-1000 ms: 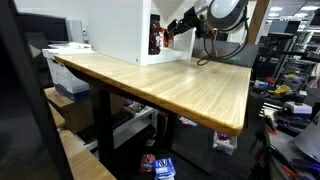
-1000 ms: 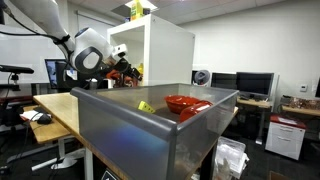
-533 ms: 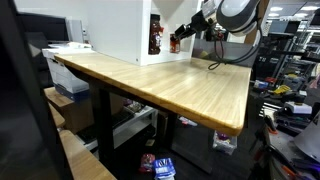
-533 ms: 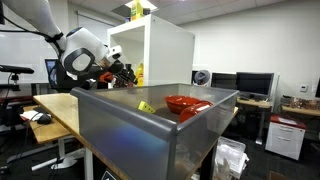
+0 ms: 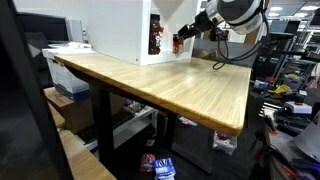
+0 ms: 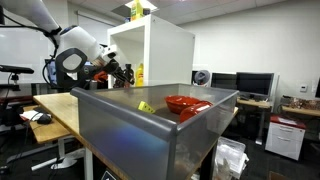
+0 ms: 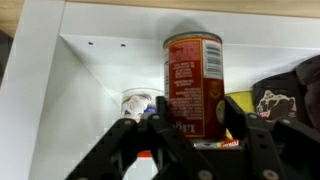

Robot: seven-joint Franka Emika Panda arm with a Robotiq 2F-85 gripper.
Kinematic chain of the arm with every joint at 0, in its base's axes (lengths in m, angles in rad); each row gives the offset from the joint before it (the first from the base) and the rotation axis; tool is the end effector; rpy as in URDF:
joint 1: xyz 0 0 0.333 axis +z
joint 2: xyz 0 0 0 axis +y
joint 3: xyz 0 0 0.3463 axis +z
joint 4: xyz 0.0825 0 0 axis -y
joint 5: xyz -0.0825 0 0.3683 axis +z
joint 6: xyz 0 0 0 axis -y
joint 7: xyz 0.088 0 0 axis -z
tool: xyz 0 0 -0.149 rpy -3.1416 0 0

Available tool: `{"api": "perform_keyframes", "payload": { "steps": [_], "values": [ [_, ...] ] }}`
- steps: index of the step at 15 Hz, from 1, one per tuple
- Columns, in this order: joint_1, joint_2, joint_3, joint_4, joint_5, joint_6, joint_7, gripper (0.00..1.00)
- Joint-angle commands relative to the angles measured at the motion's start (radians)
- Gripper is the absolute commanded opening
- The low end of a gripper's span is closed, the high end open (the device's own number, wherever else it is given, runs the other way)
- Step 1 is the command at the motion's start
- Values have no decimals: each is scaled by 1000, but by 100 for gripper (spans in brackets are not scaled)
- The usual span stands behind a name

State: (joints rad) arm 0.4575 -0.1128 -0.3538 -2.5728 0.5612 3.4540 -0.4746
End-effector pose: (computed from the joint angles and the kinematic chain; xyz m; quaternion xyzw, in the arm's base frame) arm 0.5021 -0.0197 0.4261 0.8902 -0.0277 0.4544 0.0172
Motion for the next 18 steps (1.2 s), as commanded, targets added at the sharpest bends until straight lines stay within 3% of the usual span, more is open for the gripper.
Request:
{"api": "perform_keyframes", "payload": {
  "steps": [1, 10, 18],
  "values": [
    [-65, -75, 111, -51, 158, -22, -145, 32],
    [-256, -151, 362, -133, 422, -102, -333, 32],
    [-450, -257, 577, -215, 426, -177, -306, 32]
  ]
}}
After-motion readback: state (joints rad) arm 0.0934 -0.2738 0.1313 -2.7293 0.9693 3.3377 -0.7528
